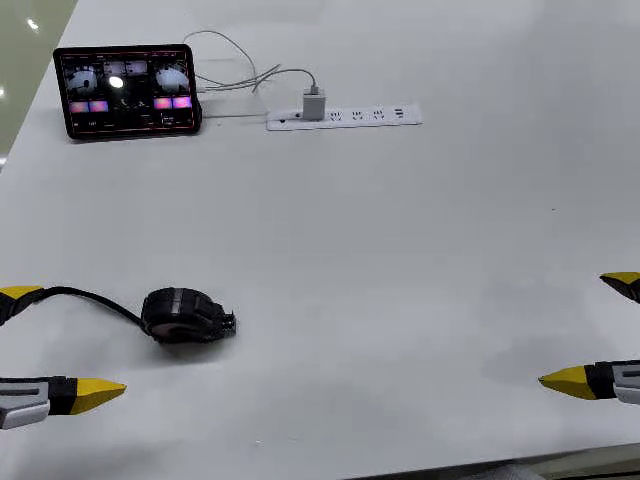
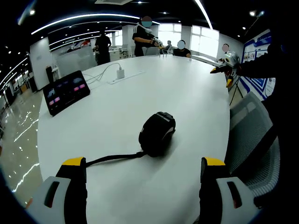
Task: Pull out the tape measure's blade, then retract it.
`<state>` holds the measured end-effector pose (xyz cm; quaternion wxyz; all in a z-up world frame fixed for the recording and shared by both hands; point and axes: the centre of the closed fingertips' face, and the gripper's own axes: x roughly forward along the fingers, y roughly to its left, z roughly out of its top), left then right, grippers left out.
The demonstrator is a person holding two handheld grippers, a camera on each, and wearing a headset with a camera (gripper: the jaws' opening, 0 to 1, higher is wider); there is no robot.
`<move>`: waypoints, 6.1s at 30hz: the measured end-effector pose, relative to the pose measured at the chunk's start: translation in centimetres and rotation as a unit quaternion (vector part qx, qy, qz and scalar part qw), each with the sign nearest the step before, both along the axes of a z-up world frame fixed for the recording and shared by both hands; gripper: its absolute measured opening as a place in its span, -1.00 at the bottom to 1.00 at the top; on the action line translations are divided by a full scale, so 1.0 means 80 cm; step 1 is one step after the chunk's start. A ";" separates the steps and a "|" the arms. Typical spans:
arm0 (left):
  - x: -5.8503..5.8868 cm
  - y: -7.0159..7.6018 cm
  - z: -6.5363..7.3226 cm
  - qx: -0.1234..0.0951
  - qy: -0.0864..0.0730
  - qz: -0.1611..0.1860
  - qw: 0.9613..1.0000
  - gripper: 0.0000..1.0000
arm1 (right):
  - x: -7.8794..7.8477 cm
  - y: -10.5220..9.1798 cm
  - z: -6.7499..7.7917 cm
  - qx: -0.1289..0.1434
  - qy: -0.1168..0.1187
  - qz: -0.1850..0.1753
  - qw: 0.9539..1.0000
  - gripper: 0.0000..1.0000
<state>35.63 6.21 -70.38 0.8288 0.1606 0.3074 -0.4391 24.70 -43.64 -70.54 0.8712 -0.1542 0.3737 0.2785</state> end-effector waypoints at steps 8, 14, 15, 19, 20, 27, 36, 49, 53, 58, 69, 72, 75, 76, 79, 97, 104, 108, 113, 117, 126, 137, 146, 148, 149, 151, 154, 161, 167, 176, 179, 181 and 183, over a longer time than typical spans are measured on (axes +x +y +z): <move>-0.001 -0.007 -0.004 0.004 0.011 -0.019 1.000 0.98 | 0.000 0.007 -0.002 0.003 0.002 0.016 1.000 0.98; 0.001 -0.022 -0.009 0.013 0.022 -0.054 0.998 0.98 | 0.016 0.019 0.001 0.009 0.001 0.029 1.000 0.98; 0.002 -0.023 -0.010 0.015 0.022 -0.058 0.998 0.98 | 0.018 0.020 0.001 0.007 0.002 0.031 0.999 0.98; 0.011 -0.033 -0.011 0.028 0.015 -0.077 0.997 0.99 | 0.027 0.033 0.001 0.016 0.005 0.043 0.999 0.98; 0.012 -0.034 -0.012 0.030 0.017 -0.078 0.996 0.98 | 0.029 0.035 0.001 0.016 0.004 0.045 0.999 0.98; 0.024 -0.050 -0.014 0.043 0.021 -0.110 0.993 0.95 | 0.049 0.068 0.002 0.038 -0.006 0.071 0.997 0.98; 0.029 -0.076 -0.015 0.065 0.002 -0.169 0.983 0.94 | 0.072 0.121 -0.001 0.039 -0.010 0.128 0.991 0.98; 0.023 -0.075 -0.050 0.152 0.017 -0.244 0.958 0.63 | 0.100 0.160 -0.016 0.018 -0.025 0.165 0.986 0.98; 0.024 -0.088 -0.050 0.150 0.018 -0.252 0.956 0.60 | 0.104 0.175 -0.024 0.025 -0.020 0.175 0.984 0.98; 0.026 -0.096 -0.053 0.167 0.012 -0.275 0.947 0.49 | 0.106 0.196 -0.035 0.021 -0.022 0.204 0.978 0.98; 0.022 -0.114 -0.054 0.160 0.039 -0.292 0.942 0.28 | 0.122 0.235 -0.040 0.042 -0.017 0.219 0.975 0.98; 0.024 -0.123 -0.051 0.146 0.034 -0.289 0.946 0.20 | 0.127 0.249 -0.041 0.053 -0.010 0.210 0.976 0.88; 0.023 -0.123 -0.055 0.160 0.033 -0.297 0.941 0.10 | 0.130 0.264 -0.040 0.055 -0.013 0.218 0.974 0.86; 0.022 -0.123 -0.056 0.161 0.037 -0.300 0.940 0.08 | 0.133 0.270 -0.041 0.060 -0.010 0.219 0.974 0.87; 0.022 -0.122 -0.060 0.169 0.039 -0.302 0.937 -0.01 | 0.136 0.286 -0.043 0.060 -0.011 0.231 0.971 0.86; 0.024 -0.125 -0.072 0.203 0.026 -0.330 0.922 -0.34 | 0.140 0.375 -0.067 0.020 -0.004 0.323 0.946 0.48; 0.023 -0.123 -0.074 0.236 0.017 -0.337 0.911 -0.35 | 0.149 0.401 -0.071 0.019 -0.002 0.337 0.941 0.22; 0.023 -0.123 -0.074 0.234 0.021 -0.335 0.912 -0.35 | 0.155 0.417 -0.068 0.032 0.000 0.334 0.942 0.13; 0.024 -0.122 -0.075 0.242 0.022 -0.332 0.911 -0.36 | 0.153 0.433 -0.075 0.026 0.003 0.348 0.937 0.02; 0.024 -0.121 -0.076 0.238 0.026 -0.331 0.913 -0.36 | 0.145 0.444 -0.079 0.025 0.010 0.356 0.934 -0.07; 0.023 -0.121 -0.077 0.232 0.032 -0.333 0.913 -0.35 | 0.149 0.454 -0.092 0.024 0.019 0.366 0.930 -0.35; 0.023 -0.121 -0.078 0.236 0.028 -0.336 0.911 -0.35 | 0.146 0.466 -0.103 0.030 0.034 0.379 0.924 -0.59; 0.024 -0.121 -0.079 0.237 0.026 -0.336 0.911 -0.35 | 0.143 0.479 -0.109 0.021 0.026 0.388 0.921 -0.76; 0.024 -0.121 -0.079 0.242 0.023 -0.336 0.910 -0.35 | 0.146 0.475 -0.107 0.024 0.025 0.389 0.920 -0.77; 0.024 -0.120 -0.079 0.244 0.022 -0.337 0.909 -0.36 | 0.146 0.475 -0.106 0.033 0.029 0.384 0.922 -0.78; 0.025 -0.120 -0.079 0.243 0.022 -0.337 0.910 -0.36 | 0.146 0.475 -0.106 0.034 0.031 0.383 0.922 -0.80; 0.025 -0.120 -0.078 0.243 0.021 -0.336 0.910 -0.36 | 0.145 0.475 -0.106 0.028 0.030 0.387 0.921 -0.82; 0.026 -0.120 -0.079 0.247 0.017 -0.339 0.907 -0.36 | 0.145 0.468 -0.106 0.034 0.032 0.383 0.923 -0.83; 0.028 -0.120 -0.079 0.240 0.019 -0.329 0.913 -0.36 | 0.145 0.450 -0.105 0.034 0.038 0.380 0.924 -0.82; 0.028 -0.121 -0.080 0.241 0.019 -0.325 0.914 -0.36 | 0.145 0.453 -0.106 0.031 0.035 0.379 0.924 -0.79; 0.028 -0.121 -0.080 0.242 0.018 -0.326 0.914 -0.36 | 0.146 0.456 -0.106 0.029 0.039 0.369 0.928 -0.77; 0.027 -0.122 -0.080 0.242 0.018 -0.327 0.913 -0.36 | 0.145 0.457 -0.107 0.019 0.032 0.374 0.927 -0.77; 0.026 -0.122 -0.080 0.244 0.019 -0.328 0.912 -0.36 | 0.147 0.459 -0.106 0.030 0.043 0.360 0.931 -0.76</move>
